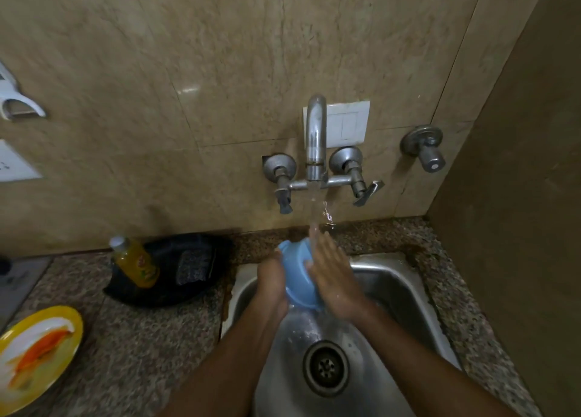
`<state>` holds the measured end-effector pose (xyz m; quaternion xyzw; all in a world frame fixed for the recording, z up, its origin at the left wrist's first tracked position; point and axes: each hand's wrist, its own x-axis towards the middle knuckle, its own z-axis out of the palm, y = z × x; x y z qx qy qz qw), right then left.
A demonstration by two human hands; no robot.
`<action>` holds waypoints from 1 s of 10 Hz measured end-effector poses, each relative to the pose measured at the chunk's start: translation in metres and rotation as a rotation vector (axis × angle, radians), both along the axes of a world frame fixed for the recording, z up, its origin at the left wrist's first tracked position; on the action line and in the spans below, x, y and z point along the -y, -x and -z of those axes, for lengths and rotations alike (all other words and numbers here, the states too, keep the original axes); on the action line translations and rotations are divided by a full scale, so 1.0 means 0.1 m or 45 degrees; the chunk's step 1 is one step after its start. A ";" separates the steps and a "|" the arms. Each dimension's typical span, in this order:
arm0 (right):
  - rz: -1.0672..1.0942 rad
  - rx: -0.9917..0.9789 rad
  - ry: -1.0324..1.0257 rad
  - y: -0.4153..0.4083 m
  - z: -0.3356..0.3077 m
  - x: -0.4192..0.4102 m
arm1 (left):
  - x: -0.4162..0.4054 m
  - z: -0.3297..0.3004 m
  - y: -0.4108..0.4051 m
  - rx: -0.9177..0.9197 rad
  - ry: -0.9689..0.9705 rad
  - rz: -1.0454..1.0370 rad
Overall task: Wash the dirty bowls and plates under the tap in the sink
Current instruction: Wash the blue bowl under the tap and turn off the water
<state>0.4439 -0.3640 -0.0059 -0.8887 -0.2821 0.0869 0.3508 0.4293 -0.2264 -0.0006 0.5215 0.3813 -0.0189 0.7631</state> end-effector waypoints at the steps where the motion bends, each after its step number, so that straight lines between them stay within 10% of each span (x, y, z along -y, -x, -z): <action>1: 0.108 0.146 0.061 0.08 -0.02 -0.10 | 0.06 -0.12 0.01 -0.008 -0.002 -0.003; 2: -0.103 0.154 0.002 0.09 0.15 -0.02 | -0.01 -0.14 -0.05 0.099 0.137 -0.033; 4: 0.759 -1.175 -1.018 -0.12 -0.05 0.23 | 0.06 -0.05 0.09 0.174 0.200 -0.047; 10: 0.692 -1.664 -1.131 -0.13 0.18 0.33 | 0.01 -0.54 0.11 0.323 0.186 0.353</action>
